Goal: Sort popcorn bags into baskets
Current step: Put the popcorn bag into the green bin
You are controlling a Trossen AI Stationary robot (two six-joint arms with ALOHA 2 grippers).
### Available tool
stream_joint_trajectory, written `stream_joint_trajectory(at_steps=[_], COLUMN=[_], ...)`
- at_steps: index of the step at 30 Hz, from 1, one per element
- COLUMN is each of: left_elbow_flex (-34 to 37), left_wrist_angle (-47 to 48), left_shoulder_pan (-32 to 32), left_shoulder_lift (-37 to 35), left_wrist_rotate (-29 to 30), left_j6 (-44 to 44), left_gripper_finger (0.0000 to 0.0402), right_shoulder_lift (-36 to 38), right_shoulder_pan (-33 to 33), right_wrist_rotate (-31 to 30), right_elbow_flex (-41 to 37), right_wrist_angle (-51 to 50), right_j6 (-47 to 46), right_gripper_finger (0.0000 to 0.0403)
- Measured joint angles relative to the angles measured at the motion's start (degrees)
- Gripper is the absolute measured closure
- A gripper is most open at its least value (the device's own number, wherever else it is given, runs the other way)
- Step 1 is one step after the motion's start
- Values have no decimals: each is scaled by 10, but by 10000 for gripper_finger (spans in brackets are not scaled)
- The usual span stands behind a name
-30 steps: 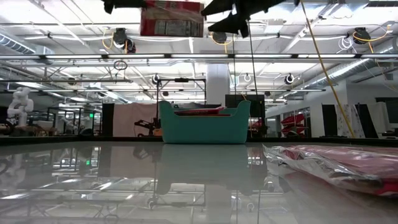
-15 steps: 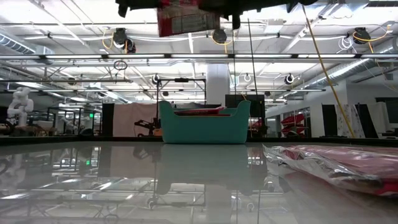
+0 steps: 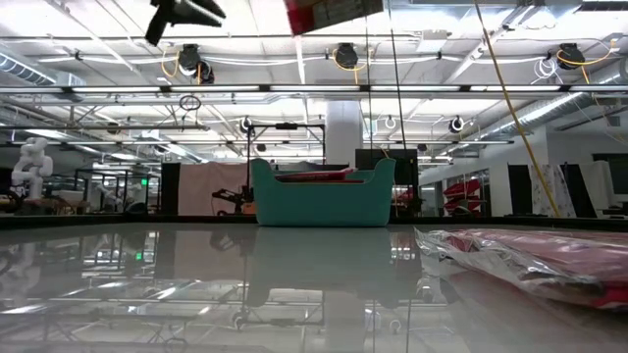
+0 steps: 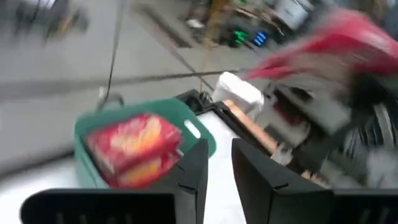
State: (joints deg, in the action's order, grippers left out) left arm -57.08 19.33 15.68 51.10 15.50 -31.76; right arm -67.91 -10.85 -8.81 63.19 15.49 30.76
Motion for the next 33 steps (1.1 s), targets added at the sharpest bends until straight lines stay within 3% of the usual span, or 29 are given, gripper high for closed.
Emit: stream_joint_trajectory(at_steps=[3,6,14,21,26,29,33], left_elbow_flex=[0,1,1,1,1,1,1], left_wrist_angle=[60,81,-7,-50,-137,-204,-317], left_shoulder_pan=[42,82,116,141,125,102,64], left_shoulder_lift=[-5,-5,-5,37,77,104,162], left_wrist_rotate=[-20,-94,-163,-292,-288,-245,-161], left_j6=[-172,-275,-358,-451,-455,-449,-438], left_gripper_finger=[326,325,315,217,154,140,141], right_shoulder_lift=[8,5,-5,-23,-30,-30,-30], right_shoulder_pan=[25,44,74,76,75,75,74], right_wrist_rotate=[-49,-64,-65,-69,-202,-305,-320], right_elbow_flex=[16,24,24,24,24,24,24], right_wrist_angle=[-35,-56,-87,-80,-77,-68,-64], right_j6=[93,197,404,506,516,516,540], right_gripper_finger=[389,390,391,391,391,391,391])
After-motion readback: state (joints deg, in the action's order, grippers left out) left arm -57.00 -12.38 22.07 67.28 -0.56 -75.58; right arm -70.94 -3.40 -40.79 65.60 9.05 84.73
